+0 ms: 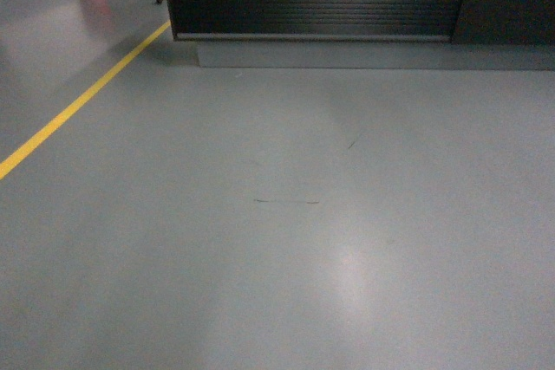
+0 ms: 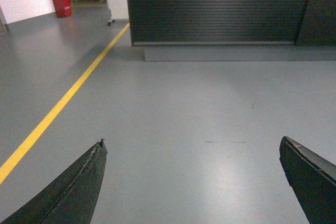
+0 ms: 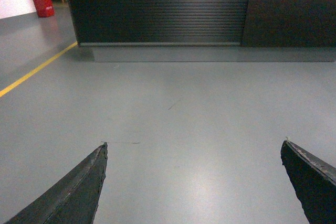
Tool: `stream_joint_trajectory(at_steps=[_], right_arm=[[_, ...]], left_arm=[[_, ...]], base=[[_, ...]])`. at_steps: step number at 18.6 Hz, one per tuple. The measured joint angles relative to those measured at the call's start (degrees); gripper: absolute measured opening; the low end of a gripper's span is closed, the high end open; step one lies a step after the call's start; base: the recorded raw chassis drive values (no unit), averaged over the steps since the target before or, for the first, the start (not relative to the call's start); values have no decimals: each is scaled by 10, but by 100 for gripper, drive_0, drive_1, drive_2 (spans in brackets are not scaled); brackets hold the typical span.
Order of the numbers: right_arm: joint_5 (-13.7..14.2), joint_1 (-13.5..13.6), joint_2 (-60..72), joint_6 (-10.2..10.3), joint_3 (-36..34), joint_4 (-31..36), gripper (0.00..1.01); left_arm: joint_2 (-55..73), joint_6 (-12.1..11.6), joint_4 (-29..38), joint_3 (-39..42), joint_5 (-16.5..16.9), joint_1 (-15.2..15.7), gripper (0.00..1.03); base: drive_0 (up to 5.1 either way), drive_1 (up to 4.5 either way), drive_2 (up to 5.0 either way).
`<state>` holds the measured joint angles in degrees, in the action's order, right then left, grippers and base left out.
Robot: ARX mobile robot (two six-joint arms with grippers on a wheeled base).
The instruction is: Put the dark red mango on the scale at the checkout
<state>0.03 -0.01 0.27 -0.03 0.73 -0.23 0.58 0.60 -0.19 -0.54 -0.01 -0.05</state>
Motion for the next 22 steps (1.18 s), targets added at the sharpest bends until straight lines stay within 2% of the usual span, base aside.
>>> stream_joint_trajectory(at_steps=[22], right_arm=[[0,0,0,0,0,0,98]], left_arm=[[0,0,0,0,0,0,98]], base=[[0,0,0]])
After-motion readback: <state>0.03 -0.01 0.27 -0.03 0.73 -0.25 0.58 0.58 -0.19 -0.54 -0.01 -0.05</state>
